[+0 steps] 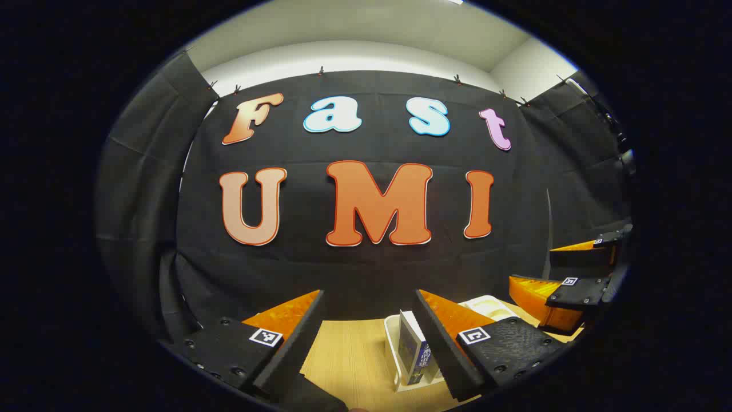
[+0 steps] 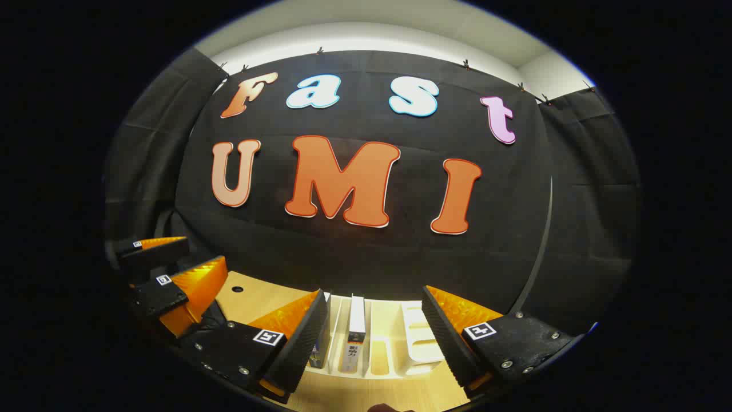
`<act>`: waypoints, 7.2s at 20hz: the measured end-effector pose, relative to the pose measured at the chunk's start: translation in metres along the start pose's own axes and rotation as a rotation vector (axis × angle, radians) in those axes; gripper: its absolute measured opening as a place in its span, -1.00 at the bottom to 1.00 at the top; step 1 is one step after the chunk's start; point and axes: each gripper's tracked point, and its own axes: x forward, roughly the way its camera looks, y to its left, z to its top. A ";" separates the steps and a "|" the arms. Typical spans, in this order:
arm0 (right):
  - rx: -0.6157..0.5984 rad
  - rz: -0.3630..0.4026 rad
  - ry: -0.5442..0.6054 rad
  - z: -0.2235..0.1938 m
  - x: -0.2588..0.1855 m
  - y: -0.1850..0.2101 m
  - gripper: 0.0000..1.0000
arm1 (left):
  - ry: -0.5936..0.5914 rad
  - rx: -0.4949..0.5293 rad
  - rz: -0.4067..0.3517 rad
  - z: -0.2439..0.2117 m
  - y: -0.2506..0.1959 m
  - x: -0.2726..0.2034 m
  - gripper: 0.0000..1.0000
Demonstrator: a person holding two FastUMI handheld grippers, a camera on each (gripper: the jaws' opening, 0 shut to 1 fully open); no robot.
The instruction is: Open the schoolbag, grab two books from the bookshelf and put them into the schoolbag.
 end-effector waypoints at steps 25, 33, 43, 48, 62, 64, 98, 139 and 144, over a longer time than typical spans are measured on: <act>0.007 0.095 0.015 -0.018 0.005 -0.021 0.97 | -0.019 0.072 0.108 0.011 -0.013 -0.005 0.92; 0.010 0.068 0.027 -0.025 0.004 -0.037 0.97 | 0.016 0.106 0.117 -0.002 -0.009 -0.011 0.91; 0.017 0.022 0.062 -0.045 0.007 -0.068 0.97 | 0.167 0.250 0.130 -0.068 -0.003 -0.028 0.91; 0.008 0.006 0.085 -0.060 0.017 -0.085 0.97 | 0.276 0.409 0.164 -0.121 0.015 -0.047 0.91; -0.028 0.086 0.134 -0.092 0.039 -0.094 0.97 | 0.718 0.903 0.142 -0.311 0.078 -0.139 0.89; -0.037 0.094 0.119 -0.088 0.042 -0.096 0.97 | 0.750 0.939 0.159 -0.326 0.087 -0.139 0.92; -0.091 0.109 0.251 -0.036 0.054 -0.049 0.97 | 0.977 0.609 -0.222 -0.221 0.161 -0.045 -0.92; -0.026 0.203 1.363 -0.190 0.142 0.102 -0.27 | 1.045 0.257 -0.231 -0.169 0.195 -0.029 -0.93; 0.025 0.215 1.325 -0.154 0.123 0.097 -0.31 | 1.036 0.258 -0.259 -0.169 0.197 -0.033 -0.93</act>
